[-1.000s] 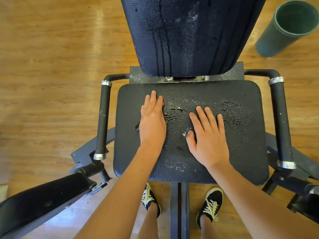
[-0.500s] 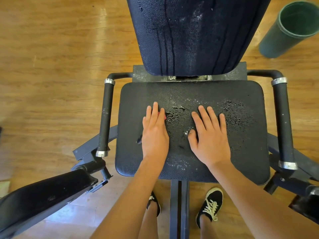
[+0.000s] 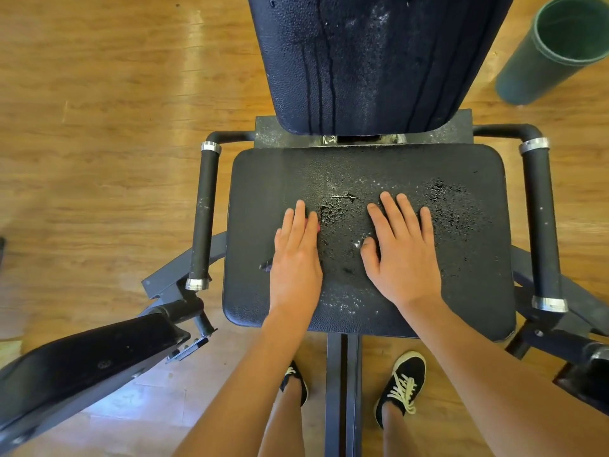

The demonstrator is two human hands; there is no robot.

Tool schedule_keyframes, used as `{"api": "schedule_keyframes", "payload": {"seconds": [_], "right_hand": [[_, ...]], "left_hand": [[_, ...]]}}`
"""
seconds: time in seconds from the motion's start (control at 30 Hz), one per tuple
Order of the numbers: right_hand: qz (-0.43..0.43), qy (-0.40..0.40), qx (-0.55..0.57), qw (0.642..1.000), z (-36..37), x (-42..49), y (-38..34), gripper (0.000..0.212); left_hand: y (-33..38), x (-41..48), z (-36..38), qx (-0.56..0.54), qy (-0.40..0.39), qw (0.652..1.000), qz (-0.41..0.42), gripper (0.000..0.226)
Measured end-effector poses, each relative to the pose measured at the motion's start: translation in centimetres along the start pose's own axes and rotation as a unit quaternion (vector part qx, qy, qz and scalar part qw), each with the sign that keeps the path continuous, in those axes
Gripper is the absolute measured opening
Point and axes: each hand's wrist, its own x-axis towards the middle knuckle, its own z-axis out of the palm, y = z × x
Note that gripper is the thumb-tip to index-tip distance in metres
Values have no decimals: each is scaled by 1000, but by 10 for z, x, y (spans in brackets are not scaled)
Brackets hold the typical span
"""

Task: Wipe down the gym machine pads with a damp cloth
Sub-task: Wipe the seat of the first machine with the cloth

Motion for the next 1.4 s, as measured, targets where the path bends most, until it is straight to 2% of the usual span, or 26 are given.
{"api": "schedule_keyframes", "payload": {"seconds": [0.27, 0.7, 1.07, 1.4], "right_hand": [[2, -5, -1, 1000, 0, 0, -1, 54], [4, 0, -6, 1000, 1, 0, 0, 54], [1, -3, -9, 1000, 0, 0, 0, 54], [2, 0, -2, 1000, -1, 0, -1, 54]], "left_hand": [[-3, -30, 6, -9, 28, 1000, -8, 47], [-2, 42, -2, -2, 44, 999, 13, 43], [-14, -65, 9, 21, 55, 997, 49, 55], [-3, -24, 7, -12, 51, 999, -1, 42]]}}
